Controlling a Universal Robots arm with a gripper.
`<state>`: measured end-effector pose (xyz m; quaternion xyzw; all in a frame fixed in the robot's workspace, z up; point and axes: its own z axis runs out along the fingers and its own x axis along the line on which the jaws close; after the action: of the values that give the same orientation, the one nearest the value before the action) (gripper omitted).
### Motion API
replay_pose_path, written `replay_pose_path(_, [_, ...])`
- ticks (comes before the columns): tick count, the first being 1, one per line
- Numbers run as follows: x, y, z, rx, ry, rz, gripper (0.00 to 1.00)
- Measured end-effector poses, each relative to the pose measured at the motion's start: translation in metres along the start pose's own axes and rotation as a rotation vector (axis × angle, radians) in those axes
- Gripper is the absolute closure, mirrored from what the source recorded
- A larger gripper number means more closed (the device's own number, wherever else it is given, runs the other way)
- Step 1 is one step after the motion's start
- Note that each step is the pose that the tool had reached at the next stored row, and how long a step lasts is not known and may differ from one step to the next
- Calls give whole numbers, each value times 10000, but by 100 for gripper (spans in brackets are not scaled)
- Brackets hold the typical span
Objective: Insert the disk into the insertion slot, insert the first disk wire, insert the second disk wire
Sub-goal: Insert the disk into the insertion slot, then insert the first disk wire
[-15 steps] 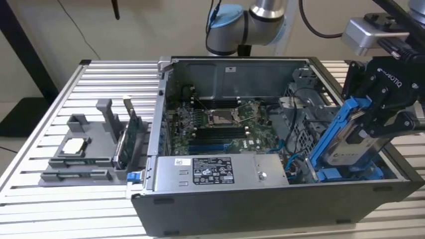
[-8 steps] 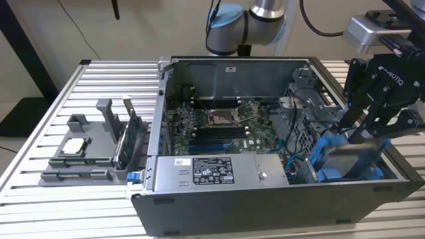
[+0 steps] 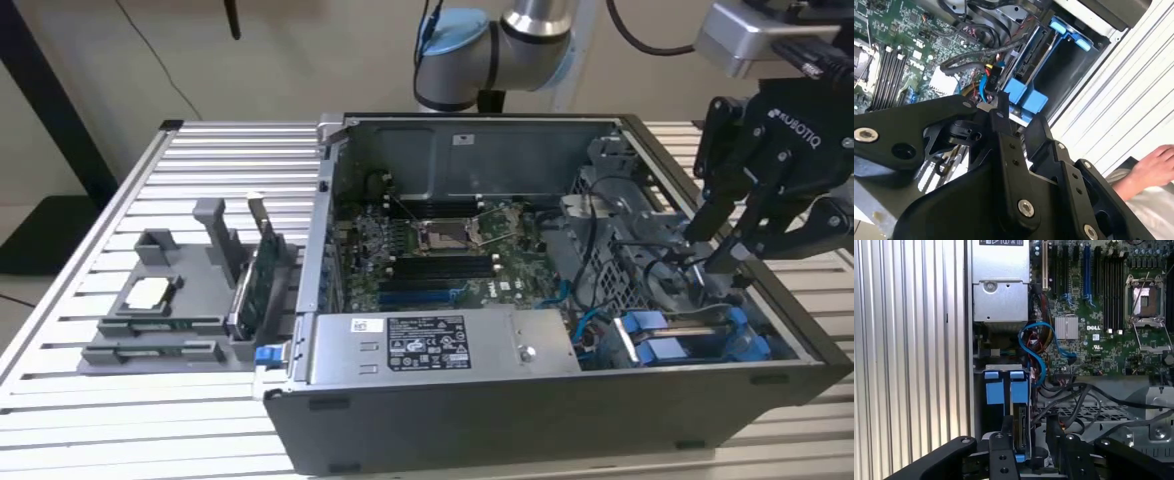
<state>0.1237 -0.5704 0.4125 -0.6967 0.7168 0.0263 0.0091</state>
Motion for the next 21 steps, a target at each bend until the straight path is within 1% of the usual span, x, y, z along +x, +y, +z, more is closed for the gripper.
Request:
replay_pose_path(1, [-2,0,10,0,-39,-1,60])
replay_pose_path(3, [-4,0,33,0,-74,-1,60])
replay_pose_path(4, [-2,-1,67,0,-117,-2,60])
replay_pose_path(6, [-4,-3,91,-3,-137,0,60])
replay_pose_path(8, [-7,-12,109,-9,-179,-3,60])
replay_pose_path(9, [-8,-19,115,-24,-200,-2,60])
replay_pose_path(12, [-10,-48,127,-112,-261,1,60])
replay_pose_path(14, [-14,-68,132,-146,-343,1,60])
replay_pose_path(16, [-18,-89,136,-168,-441,0,60])
replay_pose_path(19, [-26,-111,147,-187,-624,-5,60])
replay_pose_path(21, [-27,-115,158,-210,-682,-5,60])
